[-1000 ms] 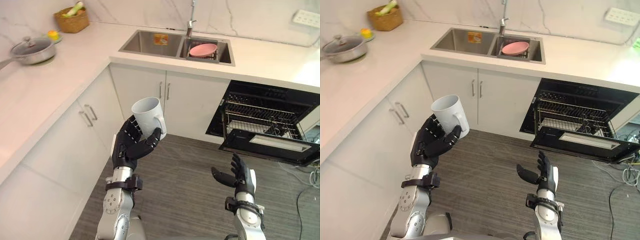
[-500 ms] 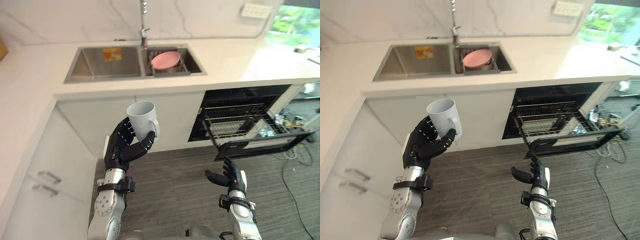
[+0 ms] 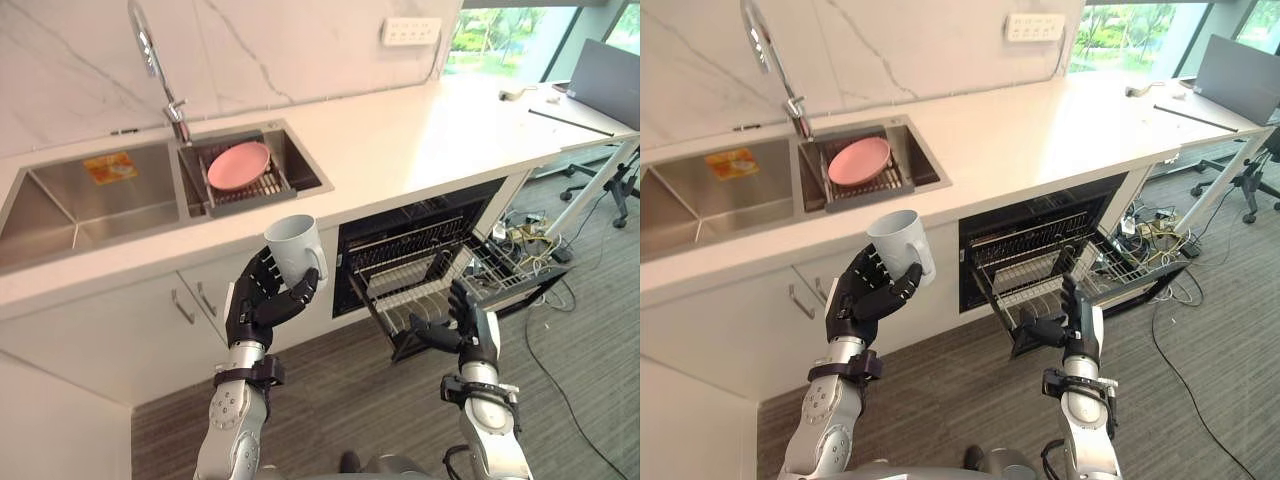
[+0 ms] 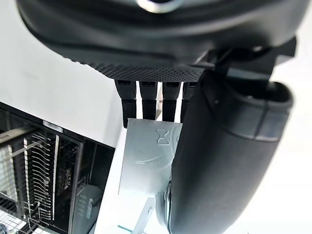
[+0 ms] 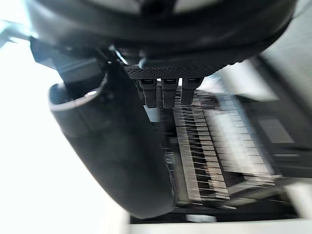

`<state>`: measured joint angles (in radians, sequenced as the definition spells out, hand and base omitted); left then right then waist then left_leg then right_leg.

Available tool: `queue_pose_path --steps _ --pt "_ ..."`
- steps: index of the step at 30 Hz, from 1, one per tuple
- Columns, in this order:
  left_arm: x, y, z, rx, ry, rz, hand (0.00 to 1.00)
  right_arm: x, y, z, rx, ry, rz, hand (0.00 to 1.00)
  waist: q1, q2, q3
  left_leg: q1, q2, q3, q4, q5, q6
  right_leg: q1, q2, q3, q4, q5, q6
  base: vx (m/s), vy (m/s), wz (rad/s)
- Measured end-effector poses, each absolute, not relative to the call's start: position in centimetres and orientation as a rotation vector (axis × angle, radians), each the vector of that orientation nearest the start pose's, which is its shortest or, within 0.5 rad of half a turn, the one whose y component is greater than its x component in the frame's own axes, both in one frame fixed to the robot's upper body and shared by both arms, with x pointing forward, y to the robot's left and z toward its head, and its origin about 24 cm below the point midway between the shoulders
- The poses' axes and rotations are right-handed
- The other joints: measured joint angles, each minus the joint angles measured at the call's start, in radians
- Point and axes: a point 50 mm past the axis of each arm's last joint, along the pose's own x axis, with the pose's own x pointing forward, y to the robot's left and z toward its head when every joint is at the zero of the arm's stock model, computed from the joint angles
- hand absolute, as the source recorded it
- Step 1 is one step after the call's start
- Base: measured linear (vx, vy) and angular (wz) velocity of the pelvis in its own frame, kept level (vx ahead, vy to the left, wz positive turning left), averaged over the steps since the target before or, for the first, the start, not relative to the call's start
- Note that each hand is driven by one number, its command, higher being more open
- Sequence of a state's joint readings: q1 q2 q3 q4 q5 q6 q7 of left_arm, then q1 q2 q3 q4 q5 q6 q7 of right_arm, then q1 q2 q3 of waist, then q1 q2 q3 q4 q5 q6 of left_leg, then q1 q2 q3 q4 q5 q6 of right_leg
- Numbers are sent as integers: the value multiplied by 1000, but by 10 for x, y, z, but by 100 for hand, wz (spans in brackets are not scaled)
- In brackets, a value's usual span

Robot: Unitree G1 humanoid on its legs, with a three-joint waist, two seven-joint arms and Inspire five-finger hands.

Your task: Walk over to the sink, pick up the cup, carry it to the dishwasher, place the cup inside the dishwasher, then close the dishwasher door

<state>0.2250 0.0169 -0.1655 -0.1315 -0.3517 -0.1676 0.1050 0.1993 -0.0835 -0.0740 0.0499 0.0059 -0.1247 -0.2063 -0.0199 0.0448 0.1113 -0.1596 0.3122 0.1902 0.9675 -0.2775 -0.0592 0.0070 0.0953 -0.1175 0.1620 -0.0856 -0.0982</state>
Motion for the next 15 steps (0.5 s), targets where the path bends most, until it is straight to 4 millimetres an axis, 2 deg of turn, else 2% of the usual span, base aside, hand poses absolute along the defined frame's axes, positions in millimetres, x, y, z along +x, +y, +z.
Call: queue_pose_path --steps 2,3,4,5,6,7,9,12,15 --pt "208 136 36 -367 -43 50 30 206 -204 4 -98 91 -317 90 19 0 -1 -31 -40 -37 -166 -33 6 22 -5 36 -15 0 5 233 112 -56" --pt "208 137 36 -365 -43 53 30 208 -203 3 -96 93 -313 90 29 -1 0 -41 -103 -114 -335 -32 3 30 -17 62 -21 3 15 260 203 -50" --pt "208 137 36 -364 -44 56 30 209 -203 2 -95 97 -310 90 29 -1 0 -41 -142 -168 -431 -24 -7 30 -26 75 -25 3 22 215 199 -46" --pt "208 138 36 -363 -44 58 30 210 -203 2 -96 100 -308 90 29 -1 0 -38 -162 -198 -488 -9 -9 30 -31 84 -26 3 30 188 220 -44" --pt "208 139 36 -359 -44 63 30 210 -203 -1 -95 110 -306 90 30 0 0 -19 -187 -226 -558 82 -10 34 -38 107 -25 -3 52 182 232 -49" --pt "208 142 35 -344 -43 70 30 209 -200 -4 -84 127 -301 90 29 -11 0 12 -202 -207 -587 125 11 46 -52 128 -29 -7 73 168 233 -44" --pt "208 146 35 -310 -45 72 30 209 -196 -5 -72 128 -284 90 12 -28 -8 36 -230 -183 -624 134 25 48 -84 147 -37 -10 93 111 186 -22" --pt "209 148 36 -279 -49 64 30 212 -191 4 -51 88 -244 90 8 -31 -9 69 -266 -141 -682 150 52 47 -124 182 -52 -8 124 67 161 -27" --pt "210 149 37 -269 -54 58 30 216 -182 14 -4 38 -185 90 7 -34 -12 82 -275 -103 -711 157 62 40 -135 219 -74 3 141 12 94 -34"
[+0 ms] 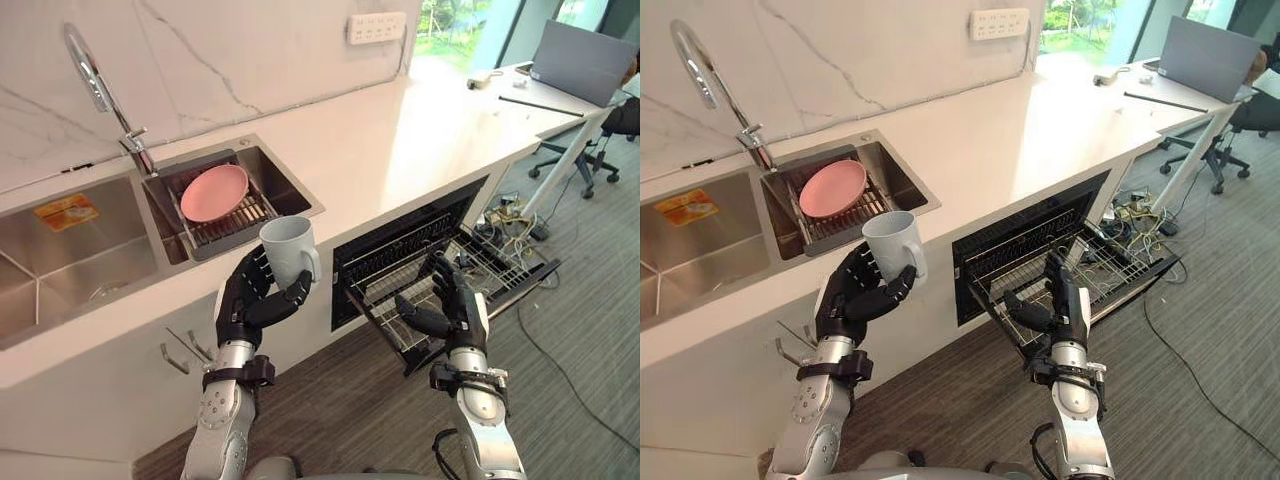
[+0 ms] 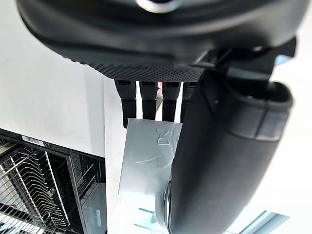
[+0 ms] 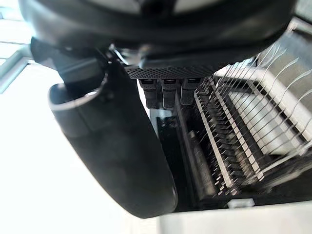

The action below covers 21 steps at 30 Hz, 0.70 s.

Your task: Walk over to the sink, pick up the cup, carry it to the dishwasher, place the cup inside the dishwasher, then close the dishwasher door

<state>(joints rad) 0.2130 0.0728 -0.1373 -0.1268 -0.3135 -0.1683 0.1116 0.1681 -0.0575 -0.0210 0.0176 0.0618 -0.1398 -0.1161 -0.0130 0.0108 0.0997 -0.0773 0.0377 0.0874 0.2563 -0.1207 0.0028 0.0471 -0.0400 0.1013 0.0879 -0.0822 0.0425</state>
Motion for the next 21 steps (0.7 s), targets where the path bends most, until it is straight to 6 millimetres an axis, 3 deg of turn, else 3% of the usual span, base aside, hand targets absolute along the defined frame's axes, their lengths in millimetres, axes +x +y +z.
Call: queue_pose_path --steps 11,21 --pt "228 145 55 -262 -132 24 30 222 -157 44 109 -100 -31 90 -8 -15 -14 27 -1 114 -53 9 14 -34 -3 114 -40 46 26 -1 34 -33" --pt "237 151 39 -227 -66 70 30 227 -131 61 261 -163 145 90 -14 -16 -37 56 -9 166 -94 25 19 -44 -5 167 -59 70 34 -26 11 -15"
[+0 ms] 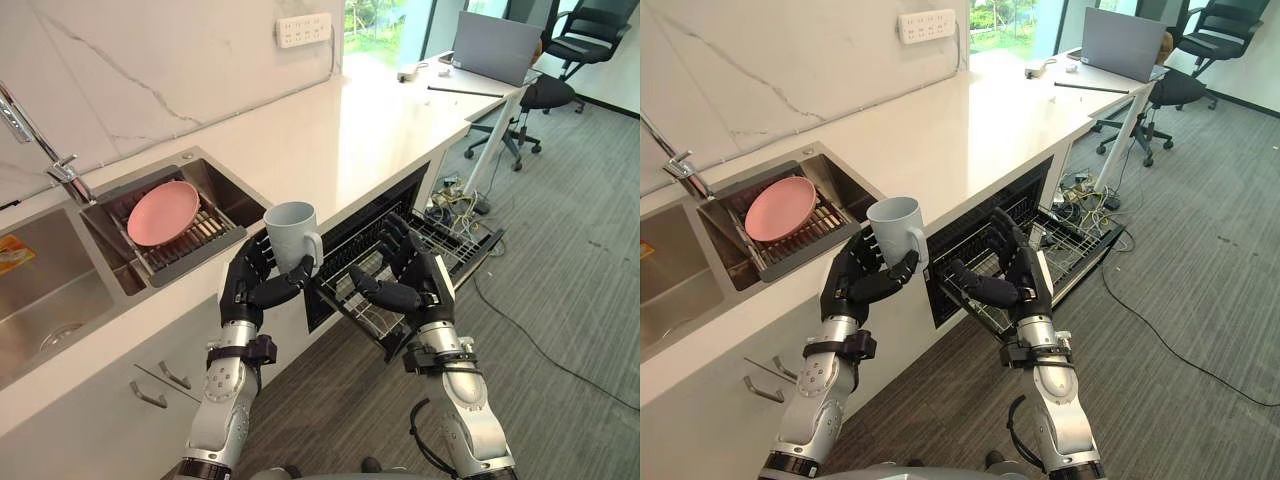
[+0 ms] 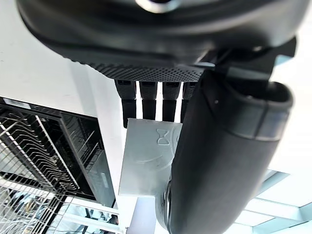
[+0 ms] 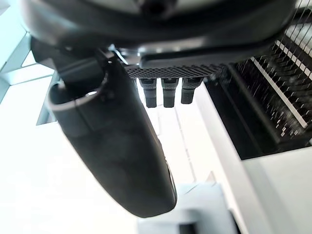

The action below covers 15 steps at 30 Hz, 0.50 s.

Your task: Walk over to the sink, pick up the cup, carry it to the dishwasher, place the cup inside the dishwasher, then close the dishwasher door

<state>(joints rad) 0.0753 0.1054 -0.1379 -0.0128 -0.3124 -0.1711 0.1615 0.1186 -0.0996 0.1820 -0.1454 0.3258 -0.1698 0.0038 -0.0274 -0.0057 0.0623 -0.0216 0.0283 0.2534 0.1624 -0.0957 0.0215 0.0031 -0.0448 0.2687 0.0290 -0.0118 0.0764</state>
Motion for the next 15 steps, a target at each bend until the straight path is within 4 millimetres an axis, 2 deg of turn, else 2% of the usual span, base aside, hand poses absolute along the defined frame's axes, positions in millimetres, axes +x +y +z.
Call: queue_pose_path --steps 8,15 --pt "247 141 45 -222 -86 33 30 231 -122 76 322 -227 211 90 -12 -1 -14 -2 -1 6 1 0 1 -5 0 8 -3 6 2 -8 -2 -2" --pt "245 118 45 -199 -79 -72 30 231 -112 77 300 -225 243 90 -13 0 -32 -12 -3 0 0 3 5 -6 -4 3 -16 13 3 3 -3 2"
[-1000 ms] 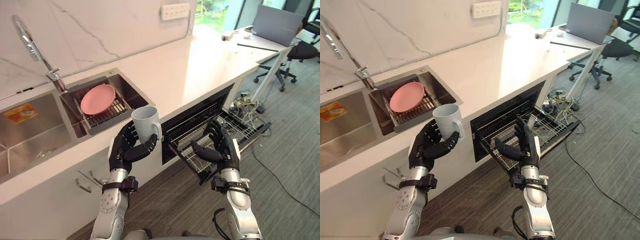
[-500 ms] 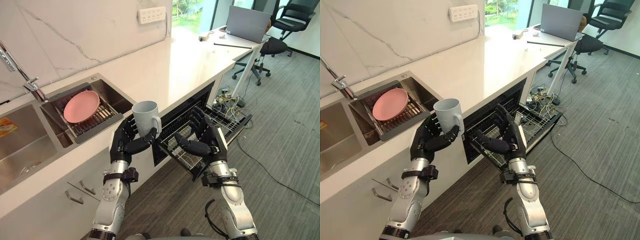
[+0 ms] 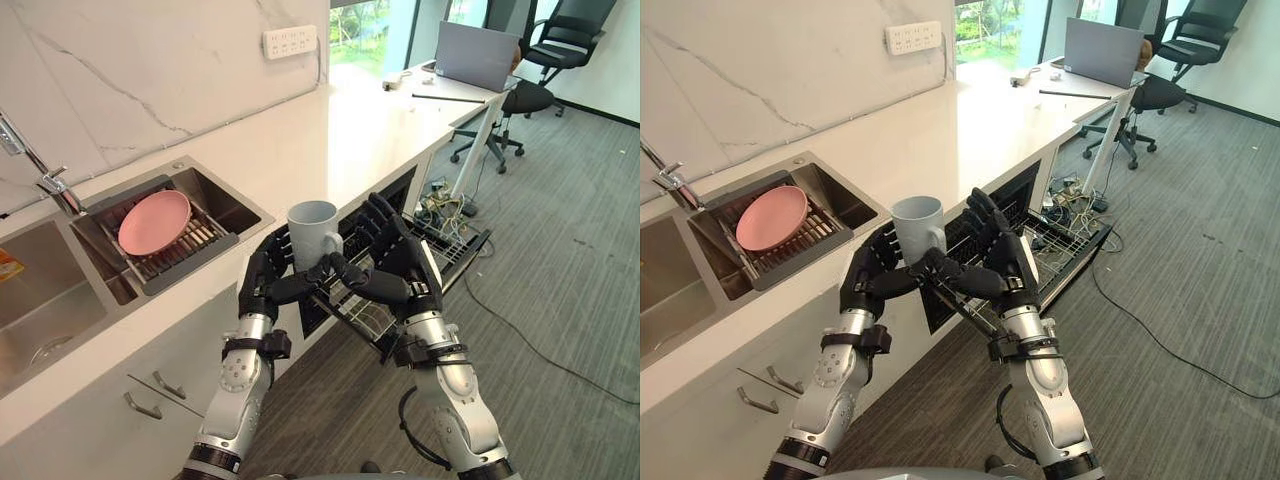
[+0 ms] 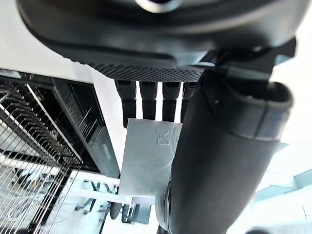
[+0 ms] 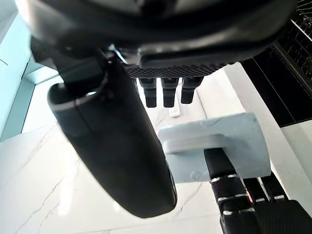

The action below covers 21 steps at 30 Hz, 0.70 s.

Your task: Walk over to the sink, pick up the cup, carry it to the dishwasher, place the cup inside the dishwasher, then close the dishwasher door

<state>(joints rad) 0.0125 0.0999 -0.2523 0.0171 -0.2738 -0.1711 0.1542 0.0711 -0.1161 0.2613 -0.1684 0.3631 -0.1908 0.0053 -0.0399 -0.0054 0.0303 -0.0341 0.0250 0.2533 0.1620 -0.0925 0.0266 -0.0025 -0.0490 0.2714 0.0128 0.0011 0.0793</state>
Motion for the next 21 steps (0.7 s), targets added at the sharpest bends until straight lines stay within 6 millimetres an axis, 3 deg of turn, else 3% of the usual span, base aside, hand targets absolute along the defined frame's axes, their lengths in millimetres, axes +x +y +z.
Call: queue_pose_path --steps 9,10,21 --pt "241 89 46 -206 -76 -199 30 237 -112 72 168 -218 187 90 0 0 -13 -5 -25 -40 -46 41 12 -2 -19 -39 1 0 2 -25 -11 15" --pt "241 87 46 -207 -75 -207 30 237 -112 72 162 -217 180 30 1 0 -13 -4 -28 -45 -56 48 12 -3 -20 -47 2 0 2 -47 -25 18" --pt "239 75 52 -216 -91 -255 30 246 -120 74 135 -234 97 30 12 -1 -35 19 -41 -60 -129 99 12 -13 -26 -65 8 0 2 -27 -19 4"
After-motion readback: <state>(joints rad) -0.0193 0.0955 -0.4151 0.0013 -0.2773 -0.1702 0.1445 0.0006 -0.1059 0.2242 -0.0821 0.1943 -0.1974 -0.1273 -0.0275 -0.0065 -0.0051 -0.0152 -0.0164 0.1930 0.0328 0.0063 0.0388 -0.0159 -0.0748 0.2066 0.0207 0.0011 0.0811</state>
